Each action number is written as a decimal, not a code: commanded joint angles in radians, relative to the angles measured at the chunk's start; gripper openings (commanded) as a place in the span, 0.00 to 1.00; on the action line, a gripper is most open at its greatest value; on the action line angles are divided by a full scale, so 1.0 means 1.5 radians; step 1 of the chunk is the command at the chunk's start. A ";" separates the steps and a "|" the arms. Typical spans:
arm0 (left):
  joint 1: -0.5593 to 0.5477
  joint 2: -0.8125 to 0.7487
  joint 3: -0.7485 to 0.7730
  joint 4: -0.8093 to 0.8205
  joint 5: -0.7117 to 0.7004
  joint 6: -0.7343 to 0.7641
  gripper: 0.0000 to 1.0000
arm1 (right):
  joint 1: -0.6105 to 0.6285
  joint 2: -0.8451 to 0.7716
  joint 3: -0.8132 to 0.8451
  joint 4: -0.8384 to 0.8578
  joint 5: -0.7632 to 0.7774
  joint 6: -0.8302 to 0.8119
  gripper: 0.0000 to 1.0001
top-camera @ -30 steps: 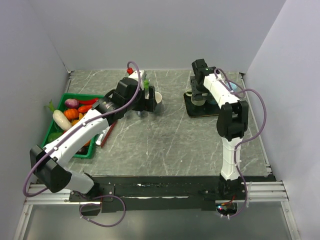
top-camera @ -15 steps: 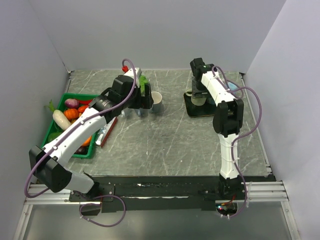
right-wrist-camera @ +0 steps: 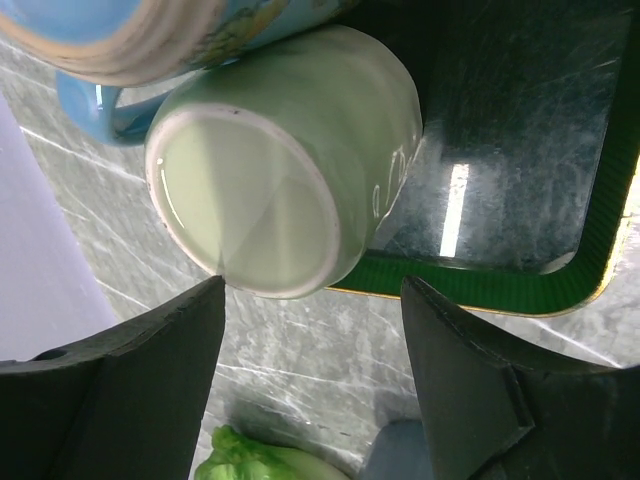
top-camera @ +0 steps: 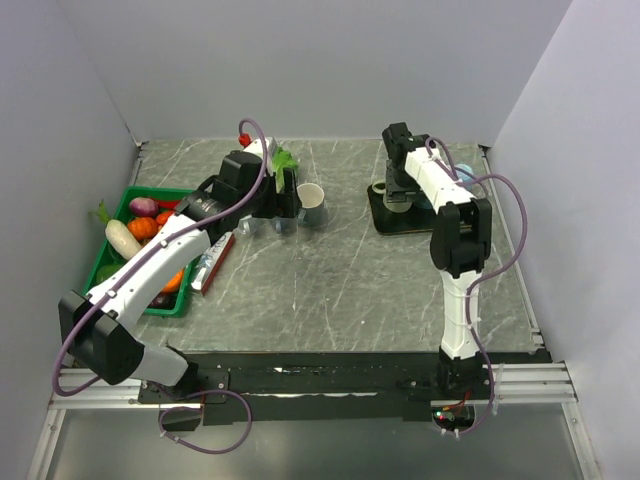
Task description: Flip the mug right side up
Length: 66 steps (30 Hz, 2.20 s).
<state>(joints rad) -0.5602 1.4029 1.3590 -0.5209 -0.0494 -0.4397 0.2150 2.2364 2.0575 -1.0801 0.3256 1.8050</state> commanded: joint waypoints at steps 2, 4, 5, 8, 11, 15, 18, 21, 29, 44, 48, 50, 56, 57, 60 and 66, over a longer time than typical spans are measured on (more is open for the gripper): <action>0.006 -0.029 -0.015 0.029 0.019 -0.015 0.96 | -0.021 -0.053 -0.080 -0.072 0.038 -0.008 0.76; 0.007 -0.032 -0.021 0.030 0.020 -0.020 0.96 | -0.026 -0.068 -0.103 -0.062 0.034 -0.013 0.76; 0.008 -0.032 -0.022 0.034 0.021 -0.020 0.96 | -0.028 -0.085 -0.125 -0.059 0.033 -0.019 0.76; 0.009 -0.037 -0.032 0.038 0.024 -0.024 0.96 | -0.033 -0.115 -0.156 -0.052 0.040 -0.030 0.75; 0.010 -0.041 -0.038 0.041 0.026 -0.025 0.96 | -0.033 -0.141 -0.168 -0.043 0.055 -0.056 0.75; 0.011 -0.044 -0.044 0.048 0.028 -0.028 0.96 | -0.030 -0.153 -0.156 0.012 0.058 -0.149 0.76; 0.012 -0.045 -0.045 0.050 0.028 -0.030 0.96 | -0.021 -0.151 -0.133 0.070 0.056 -0.243 0.77; 0.012 -0.046 -0.046 0.051 0.028 -0.031 0.96 | -0.014 -0.158 -0.138 0.121 0.055 -0.286 0.79; 0.016 -0.047 -0.045 0.048 0.028 -0.028 0.96 | -0.015 -0.087 -0.082 0.140 -0.006 -0.298 0.80; 0.031 -0.039 -0.035 0.039 0.028 -0.021 0.96 | -0.002 0.007 0.020 0.000 0.034 -0.170 0.76; 0.034 -0.035 -0.032 0.038 0.037 -0.018 0.96 | -0.002 0.017 0.040 -0.053 0.041 -0.127 0.76; 0.035 -0.033 -0.030 0.037 0.040 -0.016 0.96 | -0.002 0.020 0.044 -0.080 0.042 -0.116 0.76; 0.039 -0.030 -0.032 0.038 0.045 -0.016 0.96 | -0.001 0.009 0.026 -0.125 0.045 -0.080 0.77; 0.039 -0.029 -0.032 0.039 0.047 -0.017 0.96 | -0.001 0.006 0.015 -0.100 0.038 -0.092 0.77; 0.040 -0.029 -0.032 0.037 0.050 -0.017 0.96 | -0.001 0.002 0.015 -0.066 0.035 -0.120 0.76; 0.041 -0.030 -0.033 0.038 0.048 -0.020 0.96 | -0.005 0.000 0.020 0.038 0.011 -0.178 0.76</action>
<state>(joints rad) -0.5034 1.3697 1.2957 -0.4789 0.0067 -0.4728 0.2134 2.2353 2.0827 -1.1027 0.3325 1.5978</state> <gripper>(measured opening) 0.966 0.762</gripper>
